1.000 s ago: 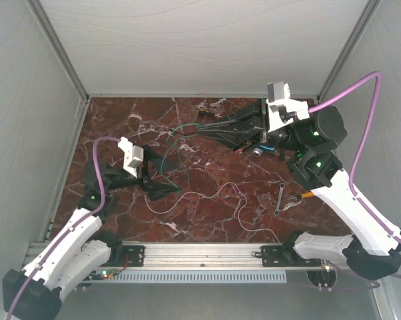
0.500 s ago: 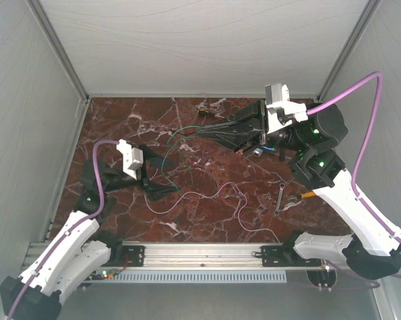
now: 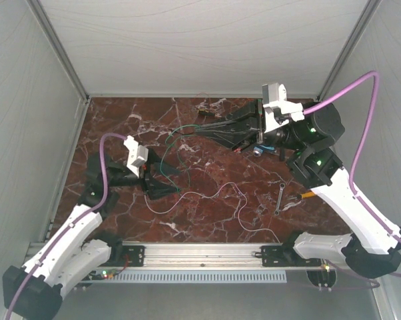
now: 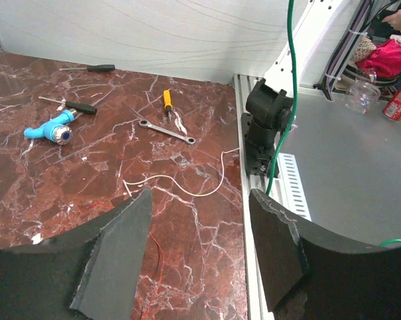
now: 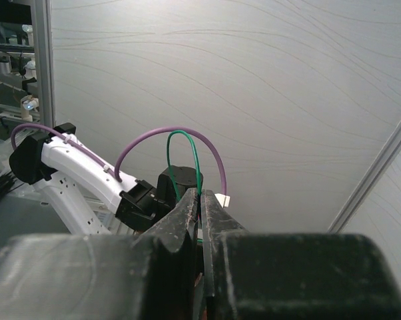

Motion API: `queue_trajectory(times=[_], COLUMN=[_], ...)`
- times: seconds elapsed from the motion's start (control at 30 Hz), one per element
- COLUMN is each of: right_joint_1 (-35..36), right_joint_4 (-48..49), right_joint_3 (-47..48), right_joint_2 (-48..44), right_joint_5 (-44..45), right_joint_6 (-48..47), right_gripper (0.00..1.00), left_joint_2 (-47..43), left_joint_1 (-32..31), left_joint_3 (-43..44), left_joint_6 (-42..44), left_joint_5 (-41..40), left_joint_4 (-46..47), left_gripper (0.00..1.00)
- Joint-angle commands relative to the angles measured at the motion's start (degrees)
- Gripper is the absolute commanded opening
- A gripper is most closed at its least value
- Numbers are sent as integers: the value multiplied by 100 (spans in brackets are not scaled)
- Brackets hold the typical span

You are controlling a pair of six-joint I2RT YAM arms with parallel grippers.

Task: Zip-tie the wires
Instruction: Straighten the cable at the center of the board.

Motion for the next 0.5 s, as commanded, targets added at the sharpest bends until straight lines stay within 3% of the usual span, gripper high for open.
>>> queue_trajectory(times=[0.0, 0.17, 0.3, 0.47], right_joint_1=[40, 43, 40, 39], right_joint_4=[290, 56, -96, -490], right_joint_3=[203, 279, 159, 151], right_joint_2=[53, 77, -57, -132], right_joint_5=[73, 139, 256, 380], right_joint_6=[24, -173, -330, -581], right_gripper=[0, 0, 0, 0], left_joint_2=[16, -162, -466, -866], left_joint_1=[10, 10, 20, 27], left_joint_3=[154, 258, 275, 181], left_joint_6=[-231, -36, 236, 445], left_joint_5=[268, -399, -1205, -1599], left_joint_4=[577, 175, -154, -286], left_gripper=[62, 74, 69, 66])
